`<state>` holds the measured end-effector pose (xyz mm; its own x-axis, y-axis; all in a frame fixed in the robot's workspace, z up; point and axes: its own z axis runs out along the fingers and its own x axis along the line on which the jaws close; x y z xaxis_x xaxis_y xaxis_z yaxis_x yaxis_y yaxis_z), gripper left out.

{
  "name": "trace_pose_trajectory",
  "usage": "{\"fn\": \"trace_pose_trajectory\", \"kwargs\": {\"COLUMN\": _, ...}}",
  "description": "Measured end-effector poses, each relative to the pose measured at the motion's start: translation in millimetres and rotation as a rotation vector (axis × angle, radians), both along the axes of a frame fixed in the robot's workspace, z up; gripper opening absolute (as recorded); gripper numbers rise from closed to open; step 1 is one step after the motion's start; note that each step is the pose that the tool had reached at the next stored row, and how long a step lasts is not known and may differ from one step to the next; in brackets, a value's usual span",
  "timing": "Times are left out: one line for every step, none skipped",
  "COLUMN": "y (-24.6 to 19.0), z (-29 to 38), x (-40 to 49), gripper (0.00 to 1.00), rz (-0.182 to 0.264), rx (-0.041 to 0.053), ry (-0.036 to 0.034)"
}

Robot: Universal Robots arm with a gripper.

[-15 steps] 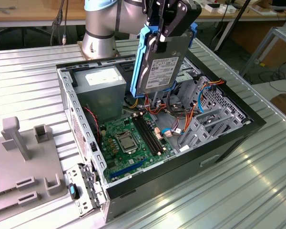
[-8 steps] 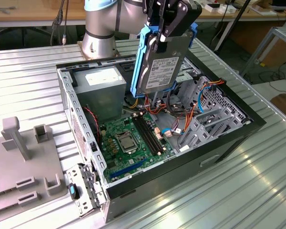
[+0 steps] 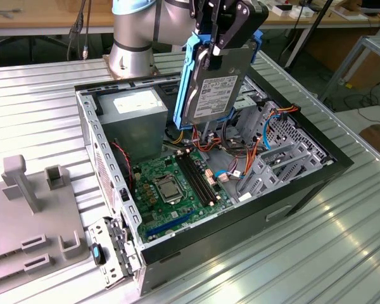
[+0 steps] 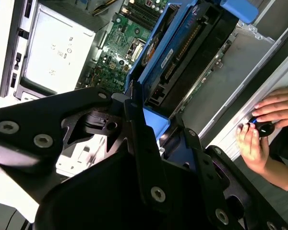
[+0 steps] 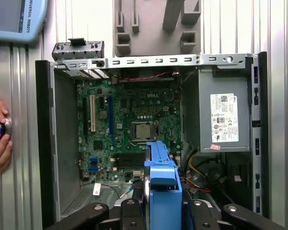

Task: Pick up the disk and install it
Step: 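Insert the disk into the insertion slot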

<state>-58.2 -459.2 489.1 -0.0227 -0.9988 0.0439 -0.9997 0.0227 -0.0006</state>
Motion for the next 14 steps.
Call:
{"fn": "trace_pose_trajectory", "kwargs": {"y": 0.0, "z": 0.1, "x": 7.7, "gripper": 0.37, "rz": 0.0, "rx": -0.0001, "ry": 0.0001}}
{"fn": "trace_pose_trajectory", "kwargs": {"y": -0.7, "z": 0.0, "x": 12.6, "gripper": 0.37, "rz": 0.0, "rx": 0.0, "ry": 0.0}}
{"fn": "trace_pose_trajectory", "kwargs": {"y": -1.9, "z": -0.1, "x": 14.8, "gripper": 0.37, "rz": 0.0, "rx": 0.0001, "ry": -0.0001}}
{"fn": "trace_pose_trajectory", "kwargs": {"y": -3.0, "z": -0.1, "x": 16.2, "gripper": 0.37, "rz": 0.0, "rx": -0.0001, "ry": 0.0}}
{"fn": "trace_pose_trajectory", "kwargs": {"y": -4.8, "z": -0.2, "x": 17.7, "gripper": 0.37, "rz": 0.0, "rx": -0.0001, "ry": 0.0}}
{"fn": "trace_pose_trajectory", "kwargs": {"y": -6.0, "z": -0.3, "x": 18.4, "gripper": 0.37, "rz": -0.001, "rx": -0.0001, "ry": 0.0}}
{"fn": "trace_pose_trajectory", "kwargs": {"y": -7.6, "z": -0.5, "x": 19.1, "gripper": 0.37, "rz": -0.002, "rx": -0.0002, "ry": 0.0}}
{"fn": "trace_pose_trajectory", "kwargs": {"y": -8.8, "z": -0.7, "x": 19.6, "gripper": 0.37, "rz": -0.002, "rx": -0.0001, "ry": 0.0}}
{"fn": "trace_pose_trajectory", "kwargs": {"y": -10.2, "z": -0.9, "x": 20.2, "gripper": 0.37, "rz": -0.003, "rx": -0.0001, "ry": 0.0}}
{"fn": "trace_pose_trajectory", "kwargs": {"y": -11.8, "z": -1.3, "x": 20.8, "gripper": 0.37, "rz": -0.004, "rx": -0.0001, "ry": 0.0}}
{"fn": "trace_pose_trajectory", "kwargs": {"y": -13.6, "z": -1.7, "x": 21.4, "gripper": 0.37, "rz": -0.004, "rx": 0.0, "ry": -0.0001}}
{"fn": "trace_pose_trajectory", "kwargs": {"y": -16.1, "z": -2.2, "x": 22.0, "gripper": 0.37, "rz": -0.005, "rx": -0.0001, "ry": 0.0}}
{"fn": "trace_pose_trajectory", "kwargs": {"y": -18.2, "z": -2.7, "x": 22.4, "gripper": 0.37, "rz": -0.005, "rx": -0.0001, "ry": 0.0}}
{"fn": "trace_pose_trajectory", "kwargs": {"y": -20.0, "z": -3.0, "x": 22.8, "gripper": 0.37, "rz": -0.005, "rx": -0.0002, "ry": 0.0}}
